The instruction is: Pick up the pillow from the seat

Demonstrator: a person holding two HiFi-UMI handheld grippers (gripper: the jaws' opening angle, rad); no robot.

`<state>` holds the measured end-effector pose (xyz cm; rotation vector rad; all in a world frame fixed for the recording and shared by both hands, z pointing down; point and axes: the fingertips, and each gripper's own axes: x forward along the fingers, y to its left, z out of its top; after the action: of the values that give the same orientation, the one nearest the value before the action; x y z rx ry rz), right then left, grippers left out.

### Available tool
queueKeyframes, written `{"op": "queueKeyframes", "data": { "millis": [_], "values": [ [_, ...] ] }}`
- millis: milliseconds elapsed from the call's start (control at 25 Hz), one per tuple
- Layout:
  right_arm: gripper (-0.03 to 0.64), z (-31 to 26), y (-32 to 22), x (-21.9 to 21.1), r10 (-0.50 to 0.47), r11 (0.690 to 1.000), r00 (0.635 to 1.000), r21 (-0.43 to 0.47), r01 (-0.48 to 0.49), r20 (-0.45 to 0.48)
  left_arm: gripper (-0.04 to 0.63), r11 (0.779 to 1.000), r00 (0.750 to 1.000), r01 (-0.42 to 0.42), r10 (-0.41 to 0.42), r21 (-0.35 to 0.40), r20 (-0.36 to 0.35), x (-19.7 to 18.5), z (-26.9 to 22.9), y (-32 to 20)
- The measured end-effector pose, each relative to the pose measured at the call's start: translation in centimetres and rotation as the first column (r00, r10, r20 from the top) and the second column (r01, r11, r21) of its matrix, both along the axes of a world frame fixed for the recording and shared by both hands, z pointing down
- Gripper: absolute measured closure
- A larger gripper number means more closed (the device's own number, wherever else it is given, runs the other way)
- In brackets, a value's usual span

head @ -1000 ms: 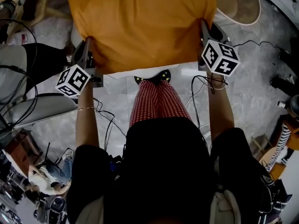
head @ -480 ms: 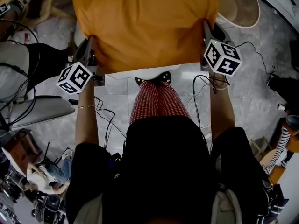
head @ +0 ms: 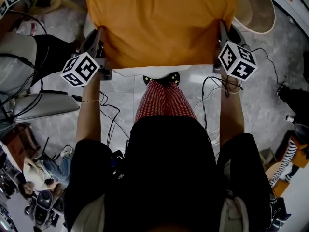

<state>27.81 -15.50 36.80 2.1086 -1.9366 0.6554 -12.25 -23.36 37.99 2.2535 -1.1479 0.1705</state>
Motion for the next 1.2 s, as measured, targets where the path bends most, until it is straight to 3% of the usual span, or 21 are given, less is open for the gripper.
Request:
{"op": "queueKeyframes", "data": {
  "millis": [1200],
  "values": [
    [0.532,-8.3,0.4,0.7,0.001,0.988,0.998,0.157,-0.01,0.06,0.572,0.994,0.999,0.036,-0.033,0.104,-0.028,0.2,-8.5,-0.1]
  ]
}}
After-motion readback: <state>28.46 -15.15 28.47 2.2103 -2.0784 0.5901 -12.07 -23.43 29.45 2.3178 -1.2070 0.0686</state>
